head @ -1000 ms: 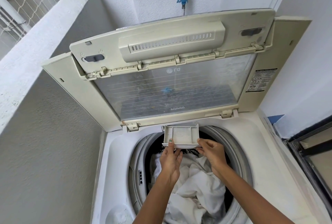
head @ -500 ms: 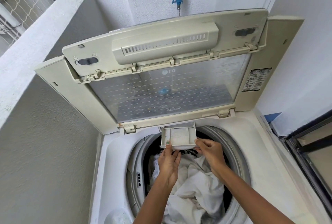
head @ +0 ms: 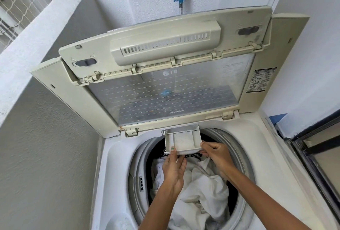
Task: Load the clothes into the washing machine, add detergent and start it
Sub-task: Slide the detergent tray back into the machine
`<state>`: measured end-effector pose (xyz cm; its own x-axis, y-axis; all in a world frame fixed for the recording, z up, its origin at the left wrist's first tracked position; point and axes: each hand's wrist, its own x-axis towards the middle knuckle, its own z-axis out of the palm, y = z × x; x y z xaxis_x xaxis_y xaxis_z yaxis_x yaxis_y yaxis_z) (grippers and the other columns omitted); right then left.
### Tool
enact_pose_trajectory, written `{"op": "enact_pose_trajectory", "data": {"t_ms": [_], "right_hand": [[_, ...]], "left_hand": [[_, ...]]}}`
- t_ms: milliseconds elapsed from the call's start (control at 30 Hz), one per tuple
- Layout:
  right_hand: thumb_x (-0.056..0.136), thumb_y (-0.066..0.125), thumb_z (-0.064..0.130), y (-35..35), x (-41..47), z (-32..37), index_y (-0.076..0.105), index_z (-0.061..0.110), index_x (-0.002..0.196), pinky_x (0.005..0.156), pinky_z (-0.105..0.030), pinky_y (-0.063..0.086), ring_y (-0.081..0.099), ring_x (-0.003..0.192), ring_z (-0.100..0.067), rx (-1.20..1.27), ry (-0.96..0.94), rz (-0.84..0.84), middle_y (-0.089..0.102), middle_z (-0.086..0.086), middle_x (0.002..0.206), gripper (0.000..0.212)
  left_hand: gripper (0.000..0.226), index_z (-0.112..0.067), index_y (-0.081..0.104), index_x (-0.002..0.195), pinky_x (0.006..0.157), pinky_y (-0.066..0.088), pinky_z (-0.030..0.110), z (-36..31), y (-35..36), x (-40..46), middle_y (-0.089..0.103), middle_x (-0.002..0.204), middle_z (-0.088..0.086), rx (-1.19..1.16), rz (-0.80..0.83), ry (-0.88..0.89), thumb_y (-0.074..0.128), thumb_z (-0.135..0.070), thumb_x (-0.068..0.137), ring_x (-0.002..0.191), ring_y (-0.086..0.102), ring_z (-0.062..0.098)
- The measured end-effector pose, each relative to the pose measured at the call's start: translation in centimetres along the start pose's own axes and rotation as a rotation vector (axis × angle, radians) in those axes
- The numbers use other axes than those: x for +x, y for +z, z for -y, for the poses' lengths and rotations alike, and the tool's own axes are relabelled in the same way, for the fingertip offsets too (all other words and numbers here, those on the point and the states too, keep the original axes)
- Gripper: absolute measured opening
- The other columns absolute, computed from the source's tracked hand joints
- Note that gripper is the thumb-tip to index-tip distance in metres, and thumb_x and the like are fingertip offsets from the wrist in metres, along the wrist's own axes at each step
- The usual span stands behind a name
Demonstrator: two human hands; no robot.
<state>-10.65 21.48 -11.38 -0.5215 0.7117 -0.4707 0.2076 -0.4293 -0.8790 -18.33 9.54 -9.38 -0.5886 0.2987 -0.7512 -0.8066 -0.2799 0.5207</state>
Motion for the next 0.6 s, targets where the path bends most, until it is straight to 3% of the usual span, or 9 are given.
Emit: {"op": "enact_pose_trajectory", "data": {"t_ms": [167, 367, 600], "right_hand": [[0.082, 0.07, 0.009, 0.0, -0.14, -0.01, 0.076, 0.021, 0.075, 0.058, -0.014, 0.052, 0.069, 0.064, -0.006, 0.009, -0.014, 0.005, 0.075, 0.003, 0.073, 0.015], [0.081, 0.071, 0.007, 0.51, -0.18, -0.58, 0.074, 0.007, 0.09, 0.06, -0.014, 0.053, 0.07, 0.068, -0.008, 0.037, 0.006, -0.011, 0.074, 0.004, 0.081, 0.009], [0.083, 0.069, 0.011, 0.71, 0.24, 0.18, 0.073, 0.01, 0.093, 0.056, -0.011, 0.05, 0.068, 0.07, -0.011, 0.022, 0.016, -0.022, 0.073, 0.001, 0.083, 0.01]], "left_hand": [[0.039, 0.0, 0.051, 0.127, 0.102, 0.043, 0.037, 0.02, -0.08, 0.1, 0.059, 0.117, 0.015, -0.001, 0.003, 0.01, 0.054, -0.021, 0.095, 0.112, 0.056, 0.028], [0.039, 0.001, 0.051, 0.128, 0.103, 0.043, 0.037, -0.28, -0.8, 0.21, 0.062, 0.1, 0.009, 0.02, 0.022, 0.013, 0.054, -0.021, 0.095, 0.094, 0.06, 0.021], [0.039, -0.001, 0.051, 0.127, 0.1, 0.044, 0.036, -0.51, -0.04, 0.28, 0.062, 0.097, 0.007, 0.036, 0.004, -0.001, 0.055, -0.023, 0.095, 0.091, 0.061, 0.019]]}}
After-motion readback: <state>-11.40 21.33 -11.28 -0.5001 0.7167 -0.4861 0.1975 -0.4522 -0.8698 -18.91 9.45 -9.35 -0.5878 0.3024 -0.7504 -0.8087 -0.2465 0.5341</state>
